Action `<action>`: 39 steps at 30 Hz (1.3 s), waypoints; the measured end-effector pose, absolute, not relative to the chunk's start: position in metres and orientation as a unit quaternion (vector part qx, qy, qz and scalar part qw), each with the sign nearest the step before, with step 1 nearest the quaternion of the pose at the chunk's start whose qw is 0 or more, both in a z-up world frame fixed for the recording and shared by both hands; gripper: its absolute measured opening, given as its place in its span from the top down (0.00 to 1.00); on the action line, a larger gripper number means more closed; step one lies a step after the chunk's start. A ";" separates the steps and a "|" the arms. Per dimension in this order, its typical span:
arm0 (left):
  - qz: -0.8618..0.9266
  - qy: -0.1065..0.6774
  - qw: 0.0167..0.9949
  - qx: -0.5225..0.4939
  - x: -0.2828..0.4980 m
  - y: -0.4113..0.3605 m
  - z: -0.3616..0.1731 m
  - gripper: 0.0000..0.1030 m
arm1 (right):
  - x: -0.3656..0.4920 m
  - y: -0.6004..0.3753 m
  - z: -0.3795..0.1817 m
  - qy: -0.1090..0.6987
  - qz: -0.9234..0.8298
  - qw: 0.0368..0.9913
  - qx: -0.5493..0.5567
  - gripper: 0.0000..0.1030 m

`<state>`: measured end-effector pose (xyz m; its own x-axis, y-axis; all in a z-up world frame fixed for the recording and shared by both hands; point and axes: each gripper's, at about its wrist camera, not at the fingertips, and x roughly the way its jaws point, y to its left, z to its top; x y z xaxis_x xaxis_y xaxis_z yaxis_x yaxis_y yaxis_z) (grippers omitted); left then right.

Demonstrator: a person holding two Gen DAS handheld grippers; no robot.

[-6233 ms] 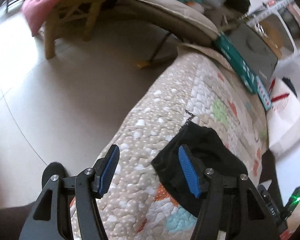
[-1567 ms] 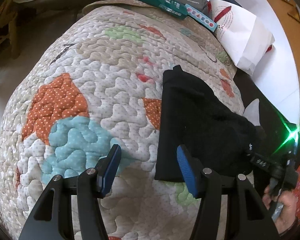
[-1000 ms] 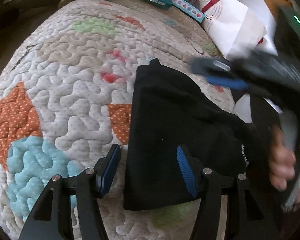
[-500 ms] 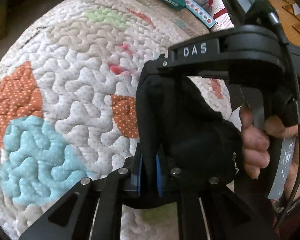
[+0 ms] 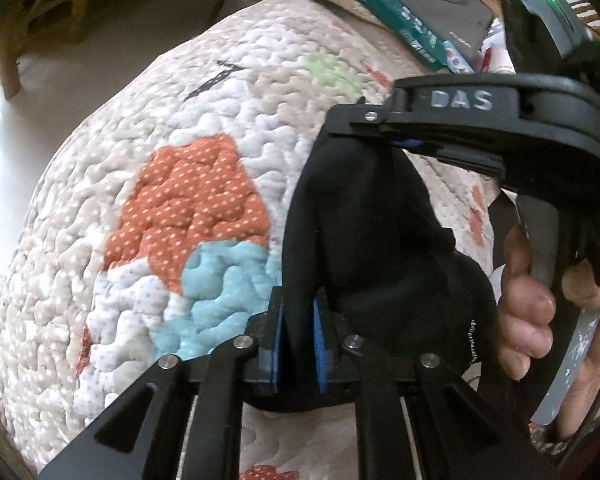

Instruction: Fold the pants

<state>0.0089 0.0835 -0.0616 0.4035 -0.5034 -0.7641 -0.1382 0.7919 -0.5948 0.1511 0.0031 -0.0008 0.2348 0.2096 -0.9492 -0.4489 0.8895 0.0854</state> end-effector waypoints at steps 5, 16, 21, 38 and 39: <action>-0.106 0.504 0.813 -0.273 0.006 0.074 -0.035 0.86 | 0.147 -0.055 0.023 0.546 0.180 0.818 -0.021 0.37; -0.095 0.506 0.829 -0.217 0.012 0.051 -0.043 0.68 | 0.050 -0.164 0.039 0.510 0.114 0.852 0.024 0.40; -0.088 0.508 0.837 -0.184 0.005 0.042 -0.047 0.68 | 0.034 -0.157 -0.006 0.549 0.107 0.828 0.043 0.56; -0.066 0.485 0.829 -0.269 -0.014 0.061 -0.052 0.67 | 0.100 -0.099 0.035 0.525 0.249 0.812 0.050 0.56; -0.063 0.483 0.833 -0.262 -0.016 0.059 -0.052 0.67 | 0.111 -0.085 0.031 0.531 0.263 0.804 0.056 0.57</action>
<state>-0.0159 0.0590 -0.0522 0.5260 -0.3575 -0.7717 -0.1484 0.8549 -0.4972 0.1110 -0.0849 0.0307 0.2987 0.4813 -0.8241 -0.3633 0.8559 0.3682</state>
